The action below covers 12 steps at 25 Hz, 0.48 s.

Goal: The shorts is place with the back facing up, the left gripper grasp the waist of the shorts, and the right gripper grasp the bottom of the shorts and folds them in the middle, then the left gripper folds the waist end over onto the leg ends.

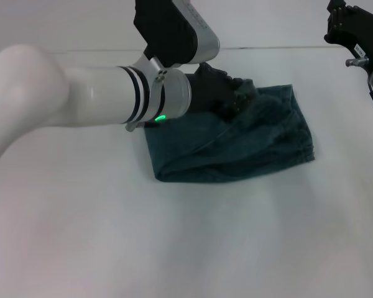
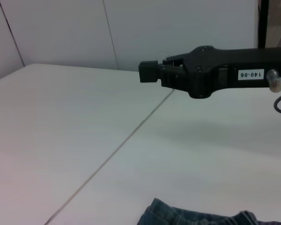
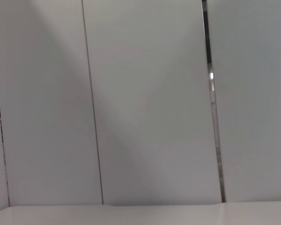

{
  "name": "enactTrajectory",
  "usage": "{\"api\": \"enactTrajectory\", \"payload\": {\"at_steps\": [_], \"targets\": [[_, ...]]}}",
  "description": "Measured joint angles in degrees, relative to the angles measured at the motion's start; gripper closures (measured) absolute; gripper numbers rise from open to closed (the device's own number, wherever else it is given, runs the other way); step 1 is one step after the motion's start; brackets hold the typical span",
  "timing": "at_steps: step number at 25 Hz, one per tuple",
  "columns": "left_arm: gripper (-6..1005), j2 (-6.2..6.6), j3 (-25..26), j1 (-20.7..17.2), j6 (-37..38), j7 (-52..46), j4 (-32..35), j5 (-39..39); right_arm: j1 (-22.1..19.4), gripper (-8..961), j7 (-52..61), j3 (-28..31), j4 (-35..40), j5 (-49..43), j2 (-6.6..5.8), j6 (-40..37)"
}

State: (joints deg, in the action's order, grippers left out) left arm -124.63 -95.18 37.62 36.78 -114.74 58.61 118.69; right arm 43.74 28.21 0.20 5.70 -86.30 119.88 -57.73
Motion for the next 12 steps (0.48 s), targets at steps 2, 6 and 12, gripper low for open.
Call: {"api": "enactTrajectory", "payload": {"at_steps": [2,6,12], "targets": [[743,0.0,-0.2,-0.4,-0.3,0.0,0.0,-0.5,0.0,946,0.0,-0.2,0.0,0.0,0.0,0.1],[571,-0.01,0.3,-2.4,-0.7,0.7,1.4,-3.0,0.1,945,0.5,-1.1,0.0,-0.5,-0.07,0.3],[436,0.0,5.6,-11.3,2.8,7.8,7.3,-13.6,-0.5,944,14.5,-14.9,8.0,-5.7,-0.4,-1.6]]}}
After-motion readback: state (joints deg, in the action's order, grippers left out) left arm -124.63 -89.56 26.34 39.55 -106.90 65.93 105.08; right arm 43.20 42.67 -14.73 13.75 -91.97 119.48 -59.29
